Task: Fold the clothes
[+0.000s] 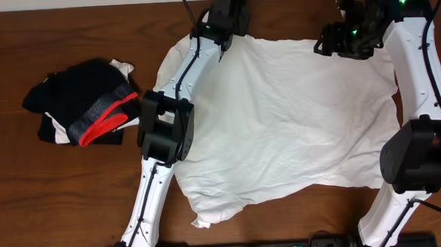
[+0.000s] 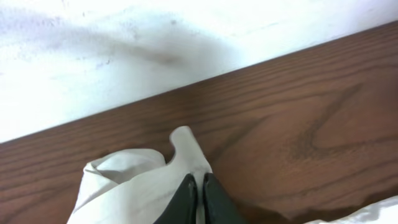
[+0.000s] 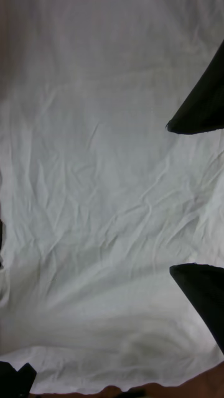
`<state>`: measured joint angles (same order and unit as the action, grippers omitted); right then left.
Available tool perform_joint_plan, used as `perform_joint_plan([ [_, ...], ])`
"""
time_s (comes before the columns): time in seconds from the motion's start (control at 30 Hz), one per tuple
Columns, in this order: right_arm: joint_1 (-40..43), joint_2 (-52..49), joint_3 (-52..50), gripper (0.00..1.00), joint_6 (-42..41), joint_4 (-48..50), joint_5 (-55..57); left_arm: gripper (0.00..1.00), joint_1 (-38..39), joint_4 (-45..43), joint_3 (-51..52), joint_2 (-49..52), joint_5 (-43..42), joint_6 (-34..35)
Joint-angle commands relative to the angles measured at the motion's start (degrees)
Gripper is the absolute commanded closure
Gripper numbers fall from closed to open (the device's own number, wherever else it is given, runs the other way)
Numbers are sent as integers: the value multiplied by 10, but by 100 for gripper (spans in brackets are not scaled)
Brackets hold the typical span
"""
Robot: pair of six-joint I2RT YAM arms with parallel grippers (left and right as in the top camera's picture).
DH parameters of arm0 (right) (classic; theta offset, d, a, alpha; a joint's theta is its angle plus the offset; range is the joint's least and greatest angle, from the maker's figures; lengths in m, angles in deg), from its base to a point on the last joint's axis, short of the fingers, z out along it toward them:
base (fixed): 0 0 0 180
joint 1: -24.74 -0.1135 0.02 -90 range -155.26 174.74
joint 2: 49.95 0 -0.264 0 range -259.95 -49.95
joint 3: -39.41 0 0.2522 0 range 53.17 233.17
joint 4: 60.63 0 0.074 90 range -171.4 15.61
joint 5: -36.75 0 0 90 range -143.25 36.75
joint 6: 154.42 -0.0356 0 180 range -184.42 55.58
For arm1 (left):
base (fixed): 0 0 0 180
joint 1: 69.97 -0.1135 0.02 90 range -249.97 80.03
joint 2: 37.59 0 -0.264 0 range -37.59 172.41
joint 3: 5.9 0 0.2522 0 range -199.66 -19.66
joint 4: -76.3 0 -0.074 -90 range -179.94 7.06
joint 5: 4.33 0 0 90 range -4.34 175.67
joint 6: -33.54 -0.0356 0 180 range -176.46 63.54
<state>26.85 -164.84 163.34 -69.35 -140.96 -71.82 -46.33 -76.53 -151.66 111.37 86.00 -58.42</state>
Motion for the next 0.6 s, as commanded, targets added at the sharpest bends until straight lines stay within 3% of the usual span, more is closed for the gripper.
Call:
perform_joint_plan([
  [0.0,-4,-5,-3,35,7,1,-5,83,-3,-5,-3,4,1,-8],
  [0.07,-4,-5,-3,35,7,1,-5,56,-2,1,-3,9,1,-8],
  [0.23,-4,-5,-3,35,7,-3,-5,28,-11,49,-3,-1,4,-8],
  [0.3,-3,-5,-3,32,7,-5,-1,2,-19,86,-3,-15,4,-8],
  [0.57,-3,-5,-3,27,7,-25,38,2,-81,333,-3,-121,3,-10],
])
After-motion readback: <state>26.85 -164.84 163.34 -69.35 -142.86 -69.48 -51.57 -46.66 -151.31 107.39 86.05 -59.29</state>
